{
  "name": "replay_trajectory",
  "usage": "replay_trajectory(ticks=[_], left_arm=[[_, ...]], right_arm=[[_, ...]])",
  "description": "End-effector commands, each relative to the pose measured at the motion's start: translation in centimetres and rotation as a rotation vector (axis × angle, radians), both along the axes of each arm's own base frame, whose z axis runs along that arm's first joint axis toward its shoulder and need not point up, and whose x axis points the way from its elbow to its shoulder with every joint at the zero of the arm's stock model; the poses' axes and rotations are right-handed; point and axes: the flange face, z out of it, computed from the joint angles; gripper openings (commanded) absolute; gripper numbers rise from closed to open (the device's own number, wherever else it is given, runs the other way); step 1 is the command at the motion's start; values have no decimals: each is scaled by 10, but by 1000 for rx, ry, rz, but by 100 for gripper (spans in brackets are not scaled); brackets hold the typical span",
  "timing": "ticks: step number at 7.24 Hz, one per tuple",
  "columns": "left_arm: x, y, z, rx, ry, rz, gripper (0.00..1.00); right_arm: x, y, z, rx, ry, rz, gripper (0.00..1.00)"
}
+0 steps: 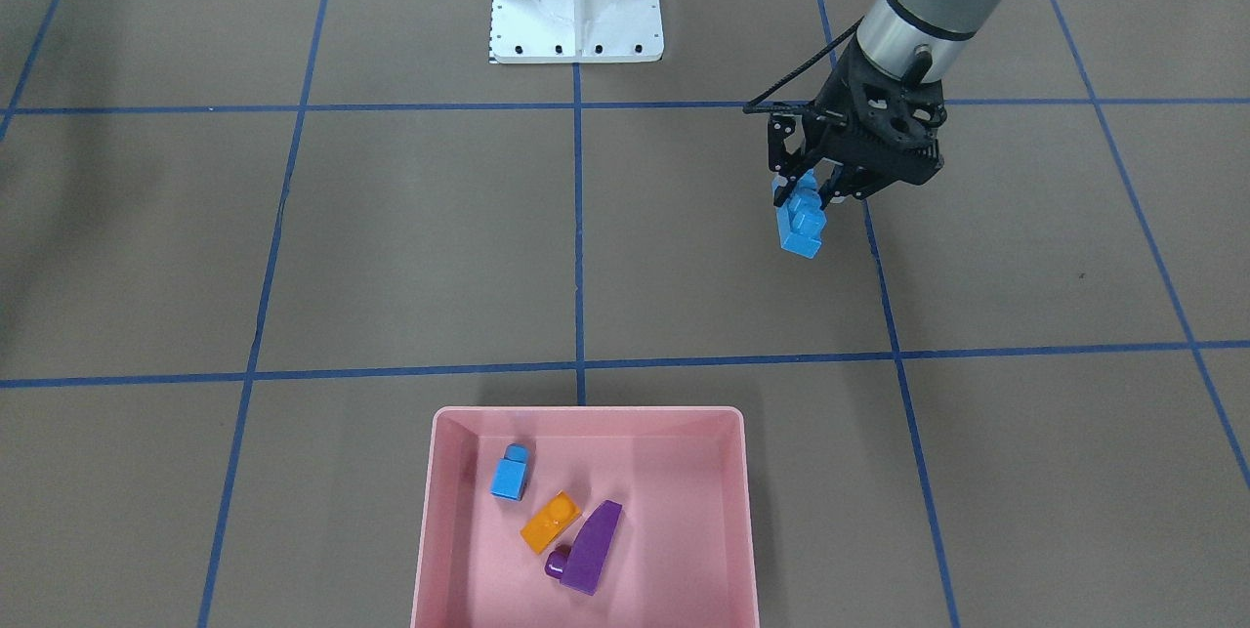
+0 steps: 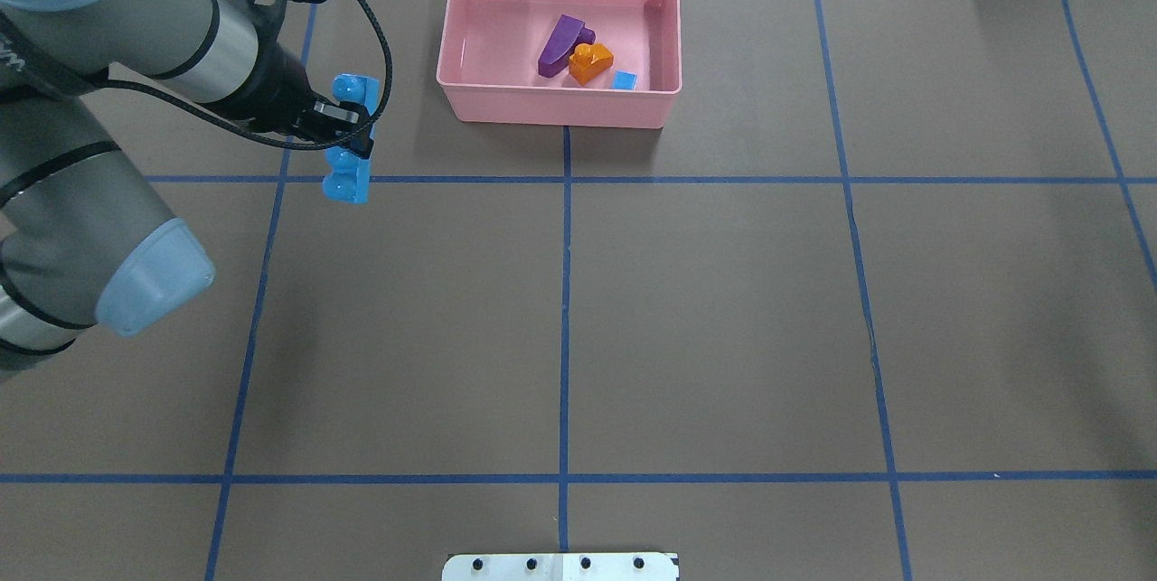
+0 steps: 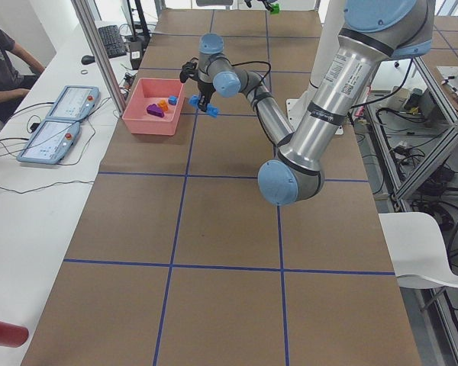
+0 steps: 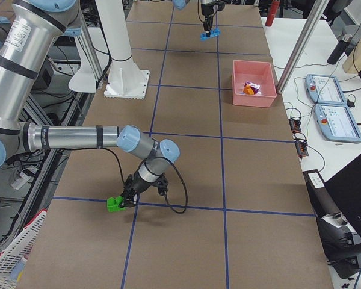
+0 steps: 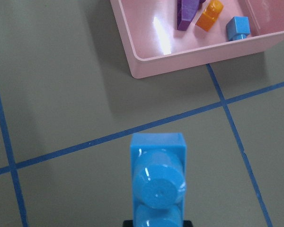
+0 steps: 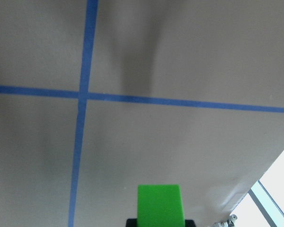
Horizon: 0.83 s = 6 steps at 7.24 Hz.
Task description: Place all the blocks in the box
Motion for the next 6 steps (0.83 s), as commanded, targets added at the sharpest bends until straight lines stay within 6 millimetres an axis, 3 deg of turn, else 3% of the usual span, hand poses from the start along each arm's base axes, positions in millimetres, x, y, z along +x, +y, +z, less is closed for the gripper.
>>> replay_trajectory(ticks=[1, 2, 3, 4, 5, 6], left_arm=[[59, -66, -26, -55, 125, -82, 0], [79, -88, -35, -59, 153, -92, 0], [93, -107, -60, -76, 161, -114, 0], [115, -141, -84, -59, 158, -184, 0], [137, -176, -81, -49, 194, -234, 0], [147, -203, -65, -31, 176, -304, 0]], right_arm=[[4, -79, -45, 81, 14, 61, 0], [3, -106, -63, 117, 4, 79, 0], [0, -121, -78, 150, -9, 85, 0], [-2, -139, -94, 177, -29, 102, 0], [-5, -152, -110, 205, -45, 113, 0], [-4, -166, -130, 228, -65, 158, 0]])
